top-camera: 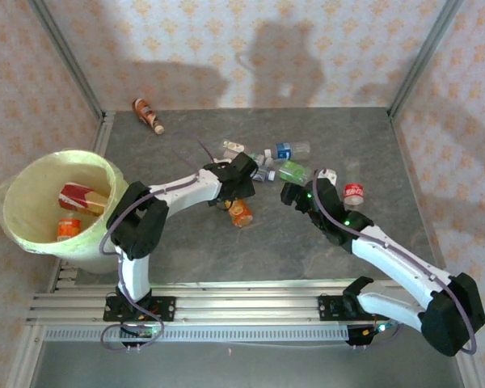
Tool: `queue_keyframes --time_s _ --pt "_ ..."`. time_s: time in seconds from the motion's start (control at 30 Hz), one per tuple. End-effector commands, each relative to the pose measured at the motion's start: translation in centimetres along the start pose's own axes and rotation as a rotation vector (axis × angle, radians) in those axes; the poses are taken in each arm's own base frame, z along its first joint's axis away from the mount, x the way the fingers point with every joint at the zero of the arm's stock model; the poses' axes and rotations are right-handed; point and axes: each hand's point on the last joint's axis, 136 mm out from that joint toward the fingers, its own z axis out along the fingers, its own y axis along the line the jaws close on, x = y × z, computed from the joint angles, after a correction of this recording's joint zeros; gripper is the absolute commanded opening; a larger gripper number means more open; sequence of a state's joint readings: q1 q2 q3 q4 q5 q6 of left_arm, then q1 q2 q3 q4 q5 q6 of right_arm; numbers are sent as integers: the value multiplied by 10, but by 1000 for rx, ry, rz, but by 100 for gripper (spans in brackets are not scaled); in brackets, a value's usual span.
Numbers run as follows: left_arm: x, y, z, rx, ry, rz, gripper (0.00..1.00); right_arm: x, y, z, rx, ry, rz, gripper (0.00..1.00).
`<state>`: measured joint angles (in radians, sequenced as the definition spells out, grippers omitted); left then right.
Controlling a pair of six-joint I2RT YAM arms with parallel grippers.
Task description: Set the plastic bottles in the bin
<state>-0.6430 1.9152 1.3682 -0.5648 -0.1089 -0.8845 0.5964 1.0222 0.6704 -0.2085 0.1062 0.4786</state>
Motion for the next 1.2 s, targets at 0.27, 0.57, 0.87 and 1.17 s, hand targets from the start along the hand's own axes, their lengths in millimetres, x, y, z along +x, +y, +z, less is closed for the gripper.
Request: queue_keyframes --time_s 0.27,0.57,0.87,1.17 --pt "-5 5 32 0 -71 -78 95 -6 -1 -11 4 2 -32 100" --pt "15 7 46 34 -26 -89 77 -4 -2 -8 8 -2 -24 100" --pt "14 3 31 68 -72 -40 57 -4 1 -3 8 8 -23 100" --pt "-1 -5 -27 129 -219 55 40 -12 10 3 -20 -20 10 99"
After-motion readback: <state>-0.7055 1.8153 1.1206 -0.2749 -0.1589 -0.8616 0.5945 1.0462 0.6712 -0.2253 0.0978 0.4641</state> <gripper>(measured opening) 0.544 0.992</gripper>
